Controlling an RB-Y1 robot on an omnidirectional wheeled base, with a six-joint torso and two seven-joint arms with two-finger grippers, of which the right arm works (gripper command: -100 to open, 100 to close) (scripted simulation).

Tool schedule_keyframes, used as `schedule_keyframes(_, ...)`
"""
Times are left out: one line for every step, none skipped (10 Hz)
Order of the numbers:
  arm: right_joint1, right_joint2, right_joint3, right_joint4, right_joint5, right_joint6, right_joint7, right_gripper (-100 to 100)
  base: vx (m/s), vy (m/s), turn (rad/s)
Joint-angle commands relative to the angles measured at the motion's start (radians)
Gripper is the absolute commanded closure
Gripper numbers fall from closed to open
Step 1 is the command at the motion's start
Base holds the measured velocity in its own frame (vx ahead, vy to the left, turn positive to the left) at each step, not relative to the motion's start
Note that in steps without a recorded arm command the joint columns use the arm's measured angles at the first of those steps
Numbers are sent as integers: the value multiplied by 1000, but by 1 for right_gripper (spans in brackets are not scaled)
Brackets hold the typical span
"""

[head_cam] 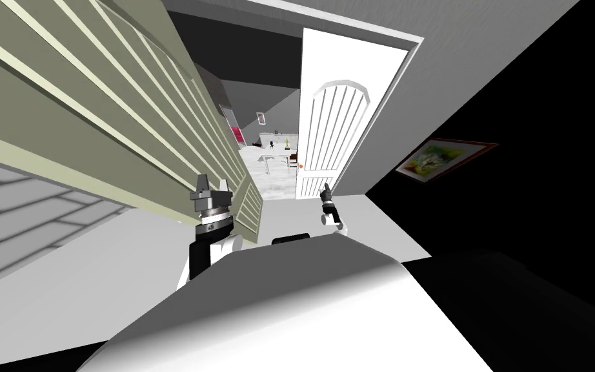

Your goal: Pull the door open

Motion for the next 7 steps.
schedule_keyframes(-16,-2,0,33,-7,-5,7,-100,73,19,29)
schedule_keyframes(-38,-11,-1,69,-20,-8,12,-100,60,12,84)
schedule_keyframes(-59,-20,-3,101,-34,-10,17,-100,77,6,122)
schedule_keyframes(-81,-29,-5,133,-47,-13,23,-100,97,11,173)
schedule_keyframes(-102,-38,-6,174,-60,-16,28,-100,112,15,110)
schedule_keyframes(-124,-47,-8,206,-74,-18,34,-100,110,15,104)
schedule_keyframes(-124,-47,-8,214,-74,-18,34,-100,74,12,35)
